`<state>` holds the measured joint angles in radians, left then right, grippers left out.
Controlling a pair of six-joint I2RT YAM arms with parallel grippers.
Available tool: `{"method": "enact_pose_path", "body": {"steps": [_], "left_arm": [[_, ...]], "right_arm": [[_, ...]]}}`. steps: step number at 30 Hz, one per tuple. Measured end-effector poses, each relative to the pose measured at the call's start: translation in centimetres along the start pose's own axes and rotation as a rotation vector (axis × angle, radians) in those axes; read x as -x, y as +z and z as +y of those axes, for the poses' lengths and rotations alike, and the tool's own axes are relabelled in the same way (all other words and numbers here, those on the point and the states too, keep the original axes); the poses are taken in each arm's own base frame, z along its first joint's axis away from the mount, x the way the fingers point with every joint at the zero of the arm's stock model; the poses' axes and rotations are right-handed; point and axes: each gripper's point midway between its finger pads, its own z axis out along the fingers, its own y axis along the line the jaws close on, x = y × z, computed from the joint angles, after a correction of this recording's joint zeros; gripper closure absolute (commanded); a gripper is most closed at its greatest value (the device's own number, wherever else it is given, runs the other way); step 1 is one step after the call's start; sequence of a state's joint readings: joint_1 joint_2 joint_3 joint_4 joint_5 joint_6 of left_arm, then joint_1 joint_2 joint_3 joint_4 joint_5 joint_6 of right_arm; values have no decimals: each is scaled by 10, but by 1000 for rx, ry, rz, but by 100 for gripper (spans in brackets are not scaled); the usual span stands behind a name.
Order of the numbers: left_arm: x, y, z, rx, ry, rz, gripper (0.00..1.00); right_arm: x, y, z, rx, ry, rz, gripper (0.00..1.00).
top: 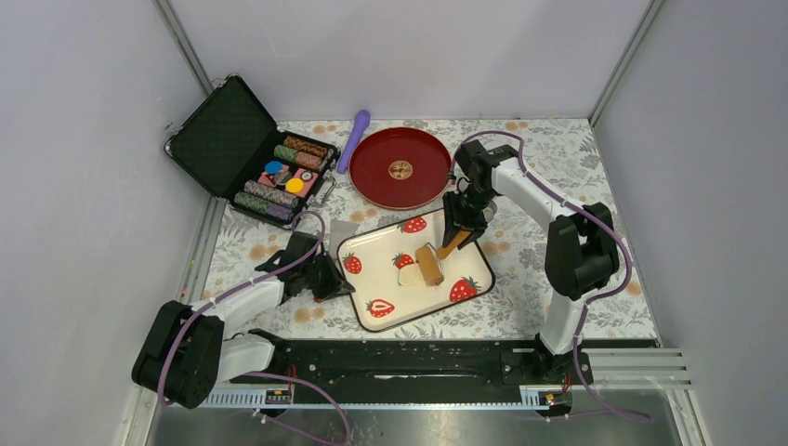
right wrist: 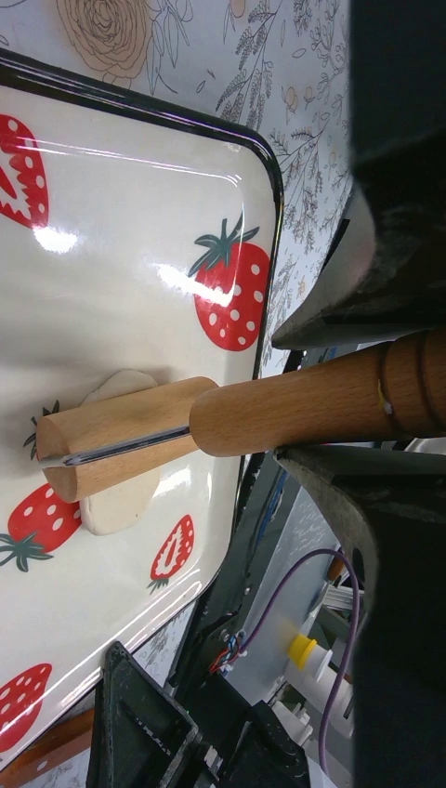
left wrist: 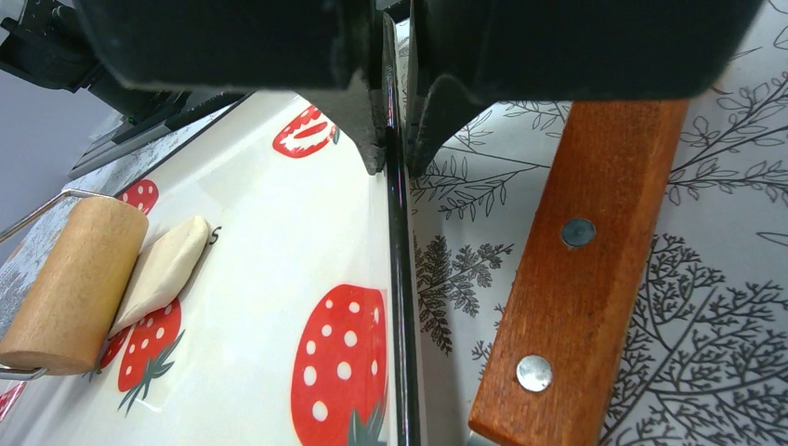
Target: Roll out the dumpling wrappers from the dough
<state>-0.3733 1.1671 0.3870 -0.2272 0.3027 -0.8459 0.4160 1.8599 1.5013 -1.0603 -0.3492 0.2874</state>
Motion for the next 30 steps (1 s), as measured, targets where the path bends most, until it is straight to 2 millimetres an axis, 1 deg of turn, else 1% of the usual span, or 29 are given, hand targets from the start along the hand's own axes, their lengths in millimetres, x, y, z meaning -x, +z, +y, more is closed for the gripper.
{"method": "enact_pose_path", "body": {"steps": [13, 19, 21, 25, 27, 29, 30], "left_arm": [[0, 0, 0, 5, -1, 4, 100], [0, 0, 0, 6, -1, 5, 100], [0, 0, 0, 7, -1, 6, 100], [0, 0, 0, 10, 0, 9, 100], [0, 0, 0, 12, 3, 10, 100], [1, 0, 0, 12, 4, 10, 100], [1, 0, 0, 13, 5, 10, 100]], "right_arm": [[1, -5, -6, -38, -1, -26, 100], [4, -10, -14, -65, 10, -39, 100], [6, -13, -19, -89, 15, -51, 100], [8, -27, -48, -216, 19, -85, 100], [9, -34, -59, -271, 18, -101, 100], [10, -39, -67, -312, 10, -114, 100], [10, -39, -67, -315, 8, -112, 100]]}}
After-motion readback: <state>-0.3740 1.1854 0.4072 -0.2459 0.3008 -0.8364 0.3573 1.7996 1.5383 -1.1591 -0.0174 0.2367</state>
